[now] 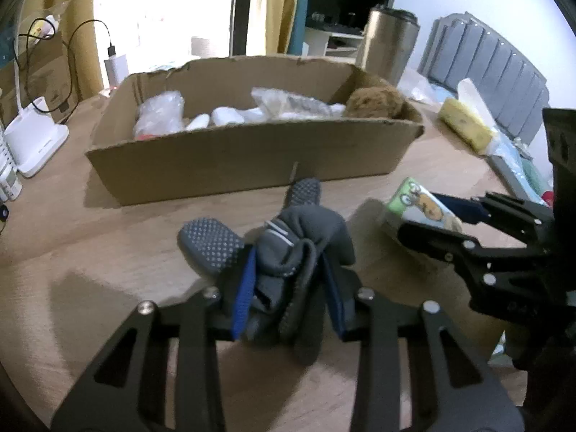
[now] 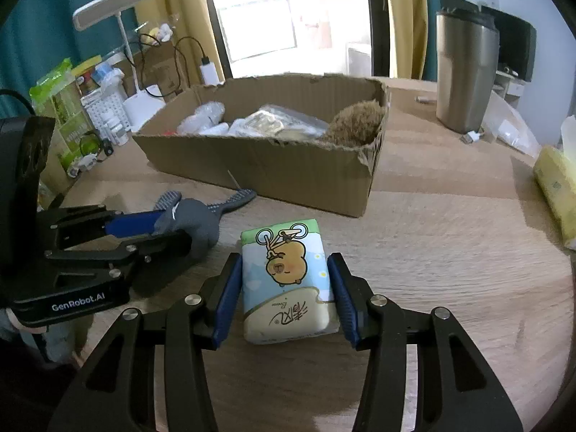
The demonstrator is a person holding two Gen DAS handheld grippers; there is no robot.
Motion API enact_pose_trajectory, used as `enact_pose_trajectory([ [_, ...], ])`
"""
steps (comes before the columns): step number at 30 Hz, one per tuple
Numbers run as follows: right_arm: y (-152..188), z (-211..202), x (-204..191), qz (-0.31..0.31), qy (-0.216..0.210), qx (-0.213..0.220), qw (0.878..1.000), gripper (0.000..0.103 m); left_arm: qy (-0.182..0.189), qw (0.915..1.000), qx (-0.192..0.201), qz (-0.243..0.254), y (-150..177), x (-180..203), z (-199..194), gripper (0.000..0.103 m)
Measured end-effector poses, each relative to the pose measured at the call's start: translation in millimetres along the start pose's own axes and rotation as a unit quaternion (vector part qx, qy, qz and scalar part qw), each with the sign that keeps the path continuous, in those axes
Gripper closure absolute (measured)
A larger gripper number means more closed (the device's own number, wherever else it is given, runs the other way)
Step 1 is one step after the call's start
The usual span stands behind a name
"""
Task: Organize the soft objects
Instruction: 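Carry the gloves with the left tool while the right tool carries the tissue pack into the box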
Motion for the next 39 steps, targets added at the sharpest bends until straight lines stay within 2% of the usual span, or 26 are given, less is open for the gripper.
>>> enact_pose_trajectory([
  [11,-13.8,-28.0,-7.5,-0.011,0.008,0.034,0.999,0.052,0.012,0.9990,0.043,-0.002,-11.2,5.3,-35.3,0.066],
  [26,-42.6,-52.8,-22.8,-0.031,0.004,0.073,0.997,0.052,-0.004,0.9942,0.107,-0.004,-36.5,-11.0,-88.4,0.066],
  [39,-67.8,-55.8,-24.7,-0.041,0.002,0.093,0.995,0.052,-0.012,0.9907,0.135,-0.011,-59.9,-23.3,-105.4,0.066],
])
Point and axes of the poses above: each gripper's, at about its wrist camera, not at the fingertips, and z roughly the way its jaws point, x to its right, y to its underside, the point moved 5 cm from there along z, roughly the way its jaws point, and after that the axes turned 4 degrees about z, right-handed, at the moved point
